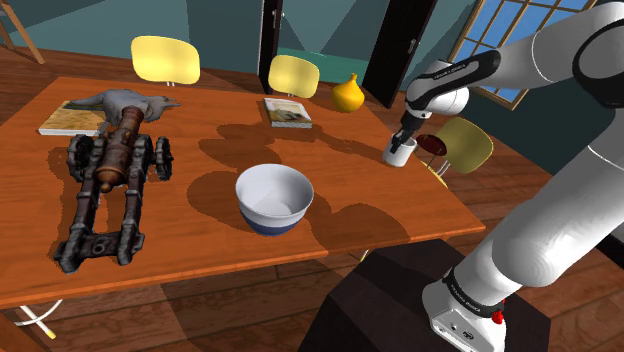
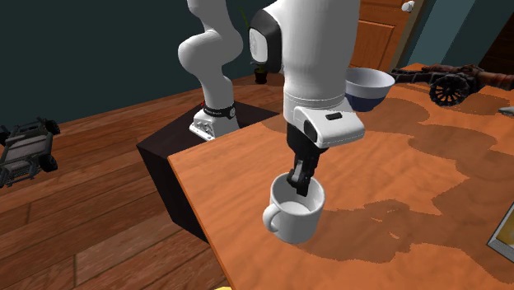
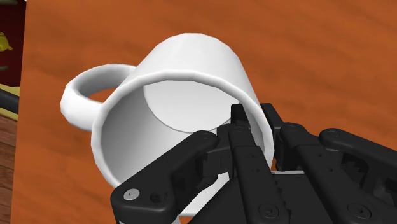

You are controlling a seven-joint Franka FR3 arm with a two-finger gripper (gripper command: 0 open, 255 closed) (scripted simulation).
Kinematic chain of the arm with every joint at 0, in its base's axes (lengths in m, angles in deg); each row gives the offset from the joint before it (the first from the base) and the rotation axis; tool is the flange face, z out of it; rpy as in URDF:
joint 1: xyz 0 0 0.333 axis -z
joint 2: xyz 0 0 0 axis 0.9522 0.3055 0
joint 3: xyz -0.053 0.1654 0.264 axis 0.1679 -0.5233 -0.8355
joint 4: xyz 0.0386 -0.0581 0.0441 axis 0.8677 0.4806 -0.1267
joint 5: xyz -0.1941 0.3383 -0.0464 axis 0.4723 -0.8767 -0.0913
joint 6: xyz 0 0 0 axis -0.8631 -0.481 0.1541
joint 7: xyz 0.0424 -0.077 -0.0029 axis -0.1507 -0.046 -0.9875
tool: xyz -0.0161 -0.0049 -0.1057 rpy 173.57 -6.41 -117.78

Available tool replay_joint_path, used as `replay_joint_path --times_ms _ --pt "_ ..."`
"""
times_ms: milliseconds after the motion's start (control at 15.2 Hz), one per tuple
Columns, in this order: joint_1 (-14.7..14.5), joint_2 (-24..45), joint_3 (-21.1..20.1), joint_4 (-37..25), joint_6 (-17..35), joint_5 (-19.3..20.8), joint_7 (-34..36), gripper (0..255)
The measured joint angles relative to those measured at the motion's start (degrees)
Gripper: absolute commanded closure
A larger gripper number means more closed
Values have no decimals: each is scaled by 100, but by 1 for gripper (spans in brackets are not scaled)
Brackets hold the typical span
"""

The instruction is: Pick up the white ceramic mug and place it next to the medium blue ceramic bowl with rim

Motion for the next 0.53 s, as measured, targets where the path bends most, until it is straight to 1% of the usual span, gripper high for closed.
replay_joint_path --times_ms 528 --pt "10 -386 -31 -256 -586 274 209 255"
